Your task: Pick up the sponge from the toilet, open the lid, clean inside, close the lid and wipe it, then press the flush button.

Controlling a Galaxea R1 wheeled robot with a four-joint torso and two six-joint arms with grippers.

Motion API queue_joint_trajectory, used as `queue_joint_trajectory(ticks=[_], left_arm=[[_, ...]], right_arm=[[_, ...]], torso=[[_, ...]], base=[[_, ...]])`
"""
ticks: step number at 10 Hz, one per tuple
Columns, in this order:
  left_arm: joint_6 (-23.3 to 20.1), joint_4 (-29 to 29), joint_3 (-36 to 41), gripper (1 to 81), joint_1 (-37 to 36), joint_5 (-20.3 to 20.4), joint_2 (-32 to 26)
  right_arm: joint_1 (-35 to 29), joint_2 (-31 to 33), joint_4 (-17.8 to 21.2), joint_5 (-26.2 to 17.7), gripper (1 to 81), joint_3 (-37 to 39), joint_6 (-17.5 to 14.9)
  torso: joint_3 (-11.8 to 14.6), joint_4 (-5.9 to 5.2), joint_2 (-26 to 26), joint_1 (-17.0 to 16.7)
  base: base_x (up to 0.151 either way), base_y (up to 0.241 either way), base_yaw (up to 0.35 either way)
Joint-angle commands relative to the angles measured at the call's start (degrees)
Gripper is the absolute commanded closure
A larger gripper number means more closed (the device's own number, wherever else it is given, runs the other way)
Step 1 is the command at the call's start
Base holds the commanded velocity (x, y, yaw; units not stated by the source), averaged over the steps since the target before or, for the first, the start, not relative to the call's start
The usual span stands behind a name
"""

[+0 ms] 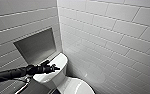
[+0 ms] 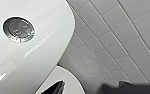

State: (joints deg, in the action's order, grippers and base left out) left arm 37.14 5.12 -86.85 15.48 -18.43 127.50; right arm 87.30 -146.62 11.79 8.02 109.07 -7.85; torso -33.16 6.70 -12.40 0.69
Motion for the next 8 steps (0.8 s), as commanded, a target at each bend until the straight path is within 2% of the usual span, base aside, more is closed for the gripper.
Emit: queue_joint_trajectory(ticks=[1,3,4,5,8], left_arm=[[0.3,-0.1,-4.3,1.0,-11.0,-4.6,2.1],[0.3,0.3,-6.8,1.0,-13.0,-4.9,3.0],[0.3,0.5,-6.8,1.0,-13.9,-7.4,3.3],[0.2,0.9,-6.8,1.0,-14.6,-8.3,3.3],[0.2,1.6,-9.5,1.0,-15.0,-8.5,3.9]], right_arm=[[0.2,1.4,0.2,-4.5,81.1,-1.2,-0.1],[0.2,1.3,0.3,-4.5,81.1,-1.2,-0.1],[0.2,1.2,0.3,-4.5,81.1,-1.1,-0.1],[-0.1,1.2,0.4,-4.5,81.1,-1.1,-0.1],[0.2,1.0,0.4,-4.5,81.1,-1.1,-0.1]], torso=[[0.0,0.00,0.0,0.0],[0.0,0.00,0.0,0.0],[0.0,0.00,0.0,0.0],[0.0,0.00,0.0,0.0],[0.0,0.00,0.0,0.0]], base=[[0.000,0.000,0.000],[0.000,0.000,0.000],[0.000,0.000,0.000],[0.000,0.000,0.000],[0.000,0.000,0.000]])
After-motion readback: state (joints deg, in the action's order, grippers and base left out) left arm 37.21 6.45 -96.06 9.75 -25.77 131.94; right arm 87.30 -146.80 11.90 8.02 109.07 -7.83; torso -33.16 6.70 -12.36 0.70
